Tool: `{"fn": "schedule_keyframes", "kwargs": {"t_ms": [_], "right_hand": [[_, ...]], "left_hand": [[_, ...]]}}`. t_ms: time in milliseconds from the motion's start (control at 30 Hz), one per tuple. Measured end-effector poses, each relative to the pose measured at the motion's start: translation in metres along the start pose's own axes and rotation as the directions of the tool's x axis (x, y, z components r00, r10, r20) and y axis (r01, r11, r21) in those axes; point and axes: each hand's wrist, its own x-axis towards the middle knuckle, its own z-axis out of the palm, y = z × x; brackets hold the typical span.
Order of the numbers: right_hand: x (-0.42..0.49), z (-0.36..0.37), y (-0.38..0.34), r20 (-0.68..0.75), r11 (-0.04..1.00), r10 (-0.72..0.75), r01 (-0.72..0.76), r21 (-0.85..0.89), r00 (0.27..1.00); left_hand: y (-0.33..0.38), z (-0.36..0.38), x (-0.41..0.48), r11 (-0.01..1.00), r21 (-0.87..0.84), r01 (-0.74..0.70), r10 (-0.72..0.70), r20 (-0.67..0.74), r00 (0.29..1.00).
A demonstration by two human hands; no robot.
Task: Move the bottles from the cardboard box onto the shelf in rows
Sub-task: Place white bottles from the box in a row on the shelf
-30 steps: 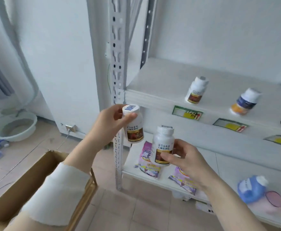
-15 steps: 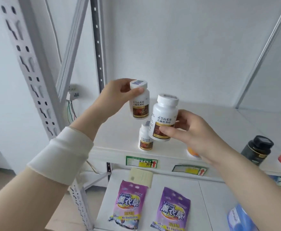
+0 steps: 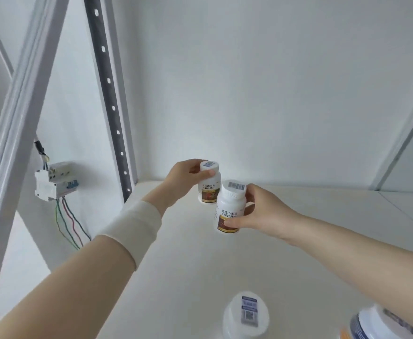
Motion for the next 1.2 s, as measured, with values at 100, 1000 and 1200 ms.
{"fn": "schedule_keyframes", "kwargs": {"t_ms": [100,1000,1200], "right_hand": [[0.025,0.008,0.013,-0.001,0.998,0.054,-0.054,-0.019,0.999],[0.070,0.007,0.039,0.024,0.993,0.120,-0.120,0.019,0.993],[0.046,-0.010,0.016,-0.024,0.993,0.068,-0.070,-0.094,0.997]], "left_hand": [[-0.017,0.006,0.022,1.000,-0.018,0.016,-0.015,0.022,1.000],[-0.029,0.033,0.068,0.998,0.058,0.028,-0.035,0.116,0.993],[0.003,0.010,0.036,0.940,0.340,0.024,-0.006,-0.054,0.999]]}}
